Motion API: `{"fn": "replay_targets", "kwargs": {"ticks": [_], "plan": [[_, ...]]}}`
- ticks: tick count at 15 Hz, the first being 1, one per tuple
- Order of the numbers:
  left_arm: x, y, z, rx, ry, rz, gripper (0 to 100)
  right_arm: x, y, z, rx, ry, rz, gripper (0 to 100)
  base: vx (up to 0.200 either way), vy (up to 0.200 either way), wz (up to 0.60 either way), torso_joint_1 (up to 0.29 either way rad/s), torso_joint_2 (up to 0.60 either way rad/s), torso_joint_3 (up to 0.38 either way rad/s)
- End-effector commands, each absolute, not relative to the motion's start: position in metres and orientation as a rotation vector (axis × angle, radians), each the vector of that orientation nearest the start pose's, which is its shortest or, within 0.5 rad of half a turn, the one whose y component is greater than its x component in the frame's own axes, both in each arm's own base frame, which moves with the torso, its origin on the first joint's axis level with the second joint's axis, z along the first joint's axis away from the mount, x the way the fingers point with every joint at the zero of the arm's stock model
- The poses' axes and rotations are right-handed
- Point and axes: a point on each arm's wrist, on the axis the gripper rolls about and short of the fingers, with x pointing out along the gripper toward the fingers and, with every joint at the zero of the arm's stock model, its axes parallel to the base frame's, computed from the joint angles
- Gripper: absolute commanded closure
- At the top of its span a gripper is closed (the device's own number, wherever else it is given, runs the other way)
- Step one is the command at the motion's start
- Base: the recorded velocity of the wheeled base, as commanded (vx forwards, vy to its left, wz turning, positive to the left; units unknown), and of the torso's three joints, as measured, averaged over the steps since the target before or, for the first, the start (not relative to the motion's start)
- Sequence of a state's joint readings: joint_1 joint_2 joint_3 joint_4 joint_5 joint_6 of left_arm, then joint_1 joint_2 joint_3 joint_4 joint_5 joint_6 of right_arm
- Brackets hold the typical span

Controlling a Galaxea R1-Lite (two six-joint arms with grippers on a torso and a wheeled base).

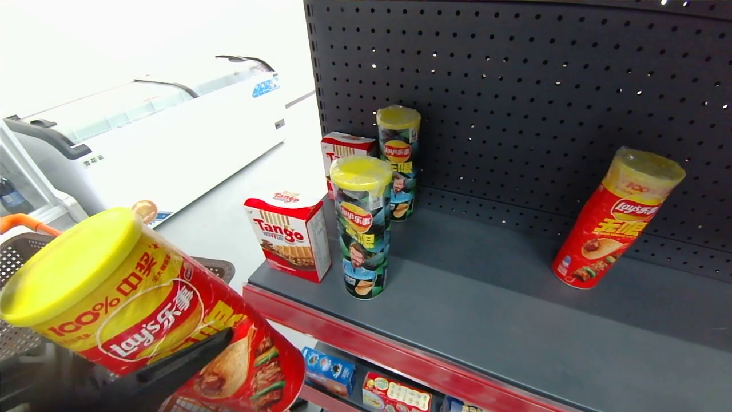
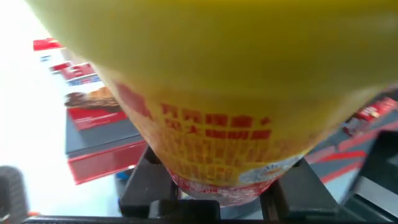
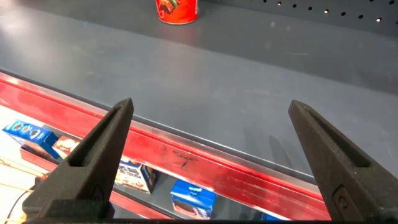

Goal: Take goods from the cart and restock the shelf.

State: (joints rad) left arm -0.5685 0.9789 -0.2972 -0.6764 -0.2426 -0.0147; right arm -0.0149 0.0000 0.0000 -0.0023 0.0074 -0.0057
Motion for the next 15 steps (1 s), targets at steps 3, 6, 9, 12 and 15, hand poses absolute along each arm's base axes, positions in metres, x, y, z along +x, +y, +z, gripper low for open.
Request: {"fn": "replay_targets", "kwargs": {"ticks": [3, 6, 9, 12, 15], "plan": [[0.0953, -0.0698, 0.1950, -0.012, 0.021, -0.867, 100, -0.0227, 0.0005, 0.0758, -0.006, -0.002, -0.008, 0, 0.000, 0.000, -0.20, 0.002, 0.00, 0.001], [0.0963, -0.0706, 0.1947, -0.010, 0.025, -0.868, 100, -0.0227, 0.0005, 0.0758, -0.006, -0.002, -0.008, 0, 0.000, 0.000, -0.60, -0.002, 0.00, 0.007], [0.0988, -0.0711, 0.1928, -0.008, 0.039, -0.860, 100, -0.0227, 0.0005, 0.0758, -0.006, -0.002, -0.008, 0, 0.000, 0.000, -0.60, 0.004, 0.01, -0.001], [0.0988, -0.0709, 0.1923, -0.008, 0.040, -0.859, 100, -0.0227, 0.0005, 0.0758, -0.006, -0.002, -0.008, 0, 0.000, 0.000, -0.60, 0.002, 0.00, 0.004], [0.0990, -0.0707, 0.1929, -0.010, 0.038, -0.856, 100, -0.0227, 0.0005, 0.0758, -0.006, -0.002, -0.008, 0, 0.000, 0.000, 0.00, 0.000, 0.00, 0.000]]}}
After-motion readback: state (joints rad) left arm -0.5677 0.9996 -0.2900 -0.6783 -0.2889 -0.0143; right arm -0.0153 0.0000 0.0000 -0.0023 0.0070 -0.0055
